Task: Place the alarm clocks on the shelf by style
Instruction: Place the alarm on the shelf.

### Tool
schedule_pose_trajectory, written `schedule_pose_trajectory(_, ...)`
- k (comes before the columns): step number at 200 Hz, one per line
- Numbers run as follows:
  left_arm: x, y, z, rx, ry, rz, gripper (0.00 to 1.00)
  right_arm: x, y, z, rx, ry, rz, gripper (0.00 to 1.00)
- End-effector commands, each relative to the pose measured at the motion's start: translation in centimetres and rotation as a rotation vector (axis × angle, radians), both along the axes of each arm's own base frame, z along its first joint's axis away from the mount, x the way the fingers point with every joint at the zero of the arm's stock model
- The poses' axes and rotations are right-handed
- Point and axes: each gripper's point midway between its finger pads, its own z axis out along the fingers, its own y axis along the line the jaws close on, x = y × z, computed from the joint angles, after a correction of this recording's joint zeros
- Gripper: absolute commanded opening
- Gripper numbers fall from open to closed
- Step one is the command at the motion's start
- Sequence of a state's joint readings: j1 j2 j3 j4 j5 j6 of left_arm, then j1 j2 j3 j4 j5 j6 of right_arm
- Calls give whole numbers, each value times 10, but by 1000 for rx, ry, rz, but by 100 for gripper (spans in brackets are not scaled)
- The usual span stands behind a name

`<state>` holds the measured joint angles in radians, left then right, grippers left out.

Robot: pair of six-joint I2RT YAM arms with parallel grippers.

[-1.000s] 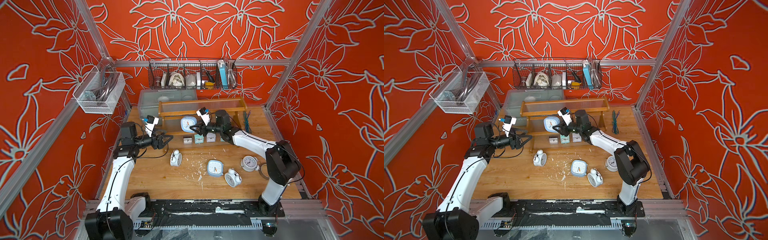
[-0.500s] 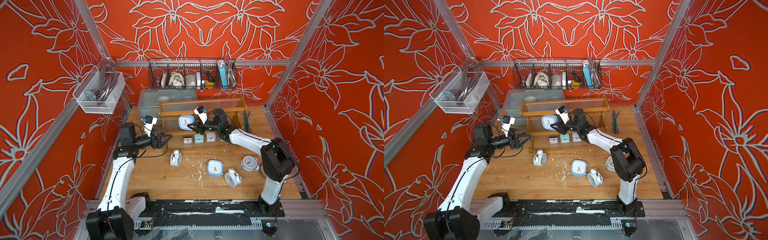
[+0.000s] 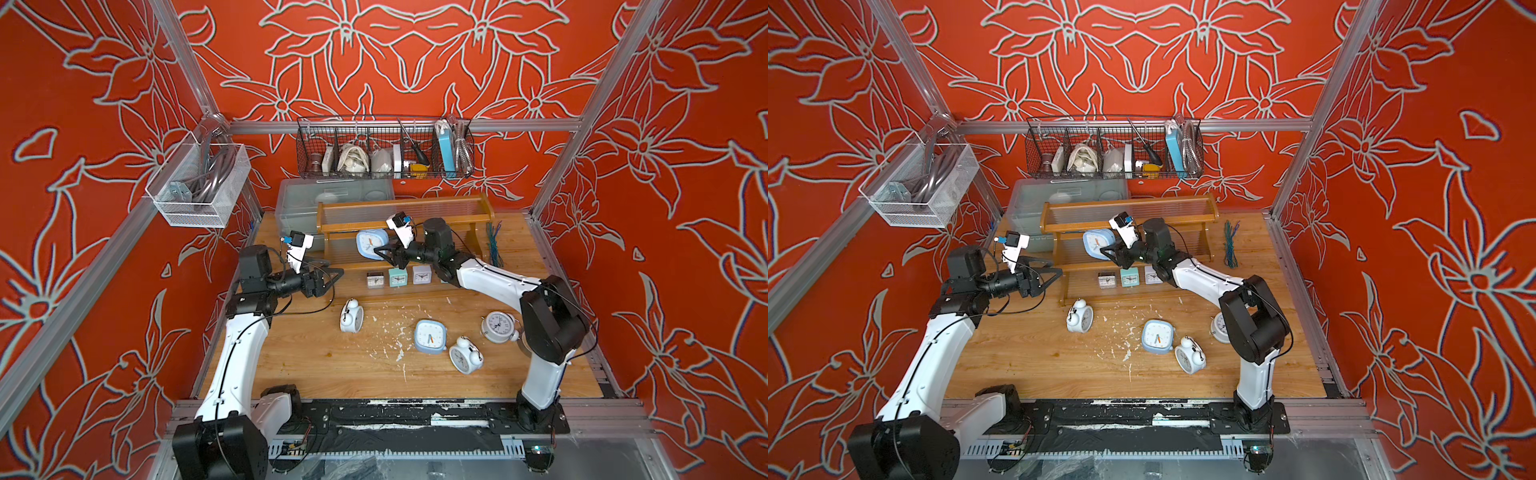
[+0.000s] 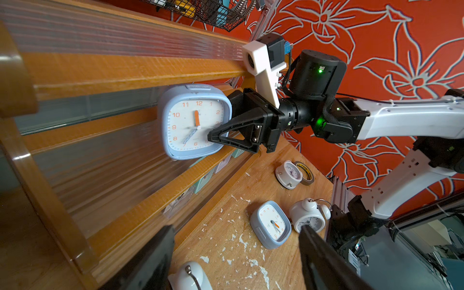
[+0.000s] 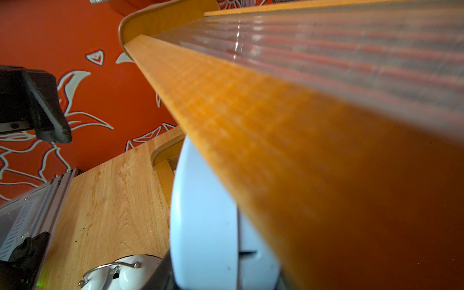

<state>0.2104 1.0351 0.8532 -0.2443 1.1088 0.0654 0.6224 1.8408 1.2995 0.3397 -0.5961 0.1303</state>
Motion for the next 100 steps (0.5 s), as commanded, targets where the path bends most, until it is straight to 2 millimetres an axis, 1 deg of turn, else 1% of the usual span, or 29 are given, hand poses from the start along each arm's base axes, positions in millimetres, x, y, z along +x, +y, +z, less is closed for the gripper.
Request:
schedule_pose_trajectory(1,-2,0,1,-11,-12,-14,78,4,-6,-22,-57,54,-48,40)
schedule_pose_trajectory(39,-2,0,1,-13,-11,-14,78,-2,-9,-27,-67,41,-74,41)
schedule_pose_trajectory(85,-2,0,0,-18,-8,-16,79,-1,-16,-19,-22,-3,-130,41)
schedule_pose_trajectory(100,-2,0,0,-19,-9,-15,78,0,-16,-20,-18,1,-133,41)
